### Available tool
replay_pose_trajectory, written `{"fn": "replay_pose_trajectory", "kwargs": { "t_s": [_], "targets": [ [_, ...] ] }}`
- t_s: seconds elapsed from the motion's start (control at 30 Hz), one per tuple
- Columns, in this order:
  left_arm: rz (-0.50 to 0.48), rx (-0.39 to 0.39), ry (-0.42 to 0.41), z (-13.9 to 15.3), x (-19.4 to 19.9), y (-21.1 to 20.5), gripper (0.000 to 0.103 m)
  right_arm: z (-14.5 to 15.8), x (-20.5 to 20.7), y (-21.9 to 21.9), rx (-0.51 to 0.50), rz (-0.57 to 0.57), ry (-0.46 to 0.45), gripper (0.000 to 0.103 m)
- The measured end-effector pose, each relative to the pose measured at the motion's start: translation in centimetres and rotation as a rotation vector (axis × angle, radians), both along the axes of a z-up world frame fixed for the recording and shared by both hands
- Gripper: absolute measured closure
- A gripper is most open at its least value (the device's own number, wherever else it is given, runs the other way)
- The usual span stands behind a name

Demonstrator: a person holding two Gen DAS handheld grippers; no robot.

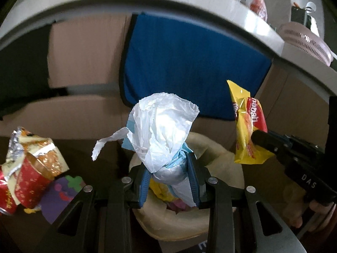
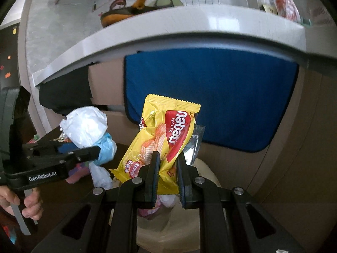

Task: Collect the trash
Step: 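Carry the white bag and wafer wrapper over the bin and open both grippers, then lower the left gripper to the table and grasp the red soda can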

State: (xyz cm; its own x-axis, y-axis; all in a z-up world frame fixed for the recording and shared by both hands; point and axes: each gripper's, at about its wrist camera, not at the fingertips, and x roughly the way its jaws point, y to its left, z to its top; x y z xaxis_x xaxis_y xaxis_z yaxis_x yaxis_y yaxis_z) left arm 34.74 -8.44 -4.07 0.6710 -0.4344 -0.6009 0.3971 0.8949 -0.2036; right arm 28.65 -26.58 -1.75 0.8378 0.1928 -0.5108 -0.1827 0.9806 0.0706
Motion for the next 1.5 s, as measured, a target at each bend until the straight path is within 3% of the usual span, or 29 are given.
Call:
{"fn": "replay_pose_trajectory", "kwargs": {
  "t_s": [0.3,0.43,0.5,0.67,0.83,1.2,1.37,1.5],
  "targets": [
    [-0.041,-0.020,0.090,-2.3,2.5,-0.9,0.069,-1.8,2.5,-1.1,0.030,-0.011,0.067,0.088],
    [-0.093,-0.106,0.176,-4.1,3.9,-0.5,0.065,-2.7,3.6,-1.2,0.045,-0.016,0.094,0.087],
    [-0.099,-0.131,0.202,-4.5,4.4,0.0,0.049,-3.3,3.8,-1.3,0.064,-0.018,0.107,0.085],
    [-0.069,-0.137,0.182,-3.8,4.5,1.8,0.046,-4.5,5.2,-1.3,0.114,-0.010,0.155,0.068],
    [0.052,-0.163,0.137,-2.4,3.6,5.3,0.046,-5.2,5.7,-1.0,0.119,-0.054,0.166,0.068],
    [0.358,-0.102,-0.058,0.5,-1.4,18.1,0.046,-3.9,4.6,2.1,0.095,-0.023,0.099,0.067],
    [0.502,-0.134,-0.047,-0.1,-3.2,25.6,0.046,-3.8,4.7,5.2,0.136,0.059,0.102,0.067],
    [0.569,-0.128,-0.029,-1.5,-4.6,29.0,0.046,-4.6,5.1,9.3,0.132,0.141,0.128,0.067]
  ]
}}
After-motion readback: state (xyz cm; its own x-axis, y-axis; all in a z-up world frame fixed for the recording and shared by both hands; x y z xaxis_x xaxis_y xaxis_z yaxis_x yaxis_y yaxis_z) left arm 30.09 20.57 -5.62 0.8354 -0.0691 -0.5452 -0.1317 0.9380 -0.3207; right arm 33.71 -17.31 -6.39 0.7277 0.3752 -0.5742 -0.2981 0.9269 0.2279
